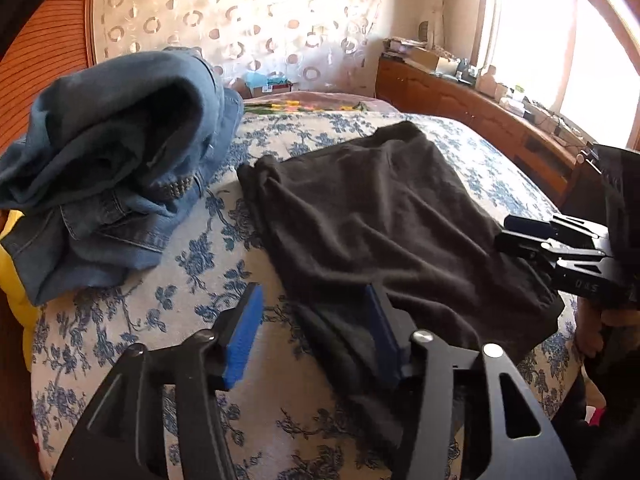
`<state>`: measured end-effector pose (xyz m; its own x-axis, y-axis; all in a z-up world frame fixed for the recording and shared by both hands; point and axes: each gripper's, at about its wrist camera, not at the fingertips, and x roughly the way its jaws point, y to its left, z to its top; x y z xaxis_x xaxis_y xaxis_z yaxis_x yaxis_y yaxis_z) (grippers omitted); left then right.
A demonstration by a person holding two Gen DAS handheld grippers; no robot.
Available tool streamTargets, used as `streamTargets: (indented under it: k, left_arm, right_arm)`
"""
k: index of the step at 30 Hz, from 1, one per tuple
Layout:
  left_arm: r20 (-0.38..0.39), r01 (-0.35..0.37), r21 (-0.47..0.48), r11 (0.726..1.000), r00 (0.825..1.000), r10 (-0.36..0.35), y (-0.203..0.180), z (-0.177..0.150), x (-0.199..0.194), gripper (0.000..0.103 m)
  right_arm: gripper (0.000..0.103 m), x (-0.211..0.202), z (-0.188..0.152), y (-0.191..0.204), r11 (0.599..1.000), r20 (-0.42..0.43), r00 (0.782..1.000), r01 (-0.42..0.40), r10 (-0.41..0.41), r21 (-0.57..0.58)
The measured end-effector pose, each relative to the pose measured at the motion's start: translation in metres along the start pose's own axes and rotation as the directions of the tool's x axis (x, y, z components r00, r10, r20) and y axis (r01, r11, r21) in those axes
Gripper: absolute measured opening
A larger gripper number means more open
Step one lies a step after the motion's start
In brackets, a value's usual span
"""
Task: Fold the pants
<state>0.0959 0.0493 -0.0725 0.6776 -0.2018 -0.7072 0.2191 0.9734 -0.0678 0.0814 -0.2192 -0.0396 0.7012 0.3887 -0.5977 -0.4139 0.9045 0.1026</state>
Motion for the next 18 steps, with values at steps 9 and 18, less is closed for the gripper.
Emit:
streamTargets:
  k: [9, 18]
  left_arm:
    - [-0.020, -0.016, 0.010, 1.000, 1.000, 0.016, -0.007, -0.007, 0.007, 0.074]
    - [-0.020, -0.028, 0.017, 0.999, 0.999, 0.029, -0.012, -0.017, 0.001, 0.074]
  right_arm:
    - [0.047, 0.000, 0.000, 0.000, 1.000, -0.001, 1.000, 0.000, 0.000, 0.000]
    - [0.047, 0.000, -0.001, 0.000, 1.000, 0.003, 1.000, 0.006, -0.006, 0.003]
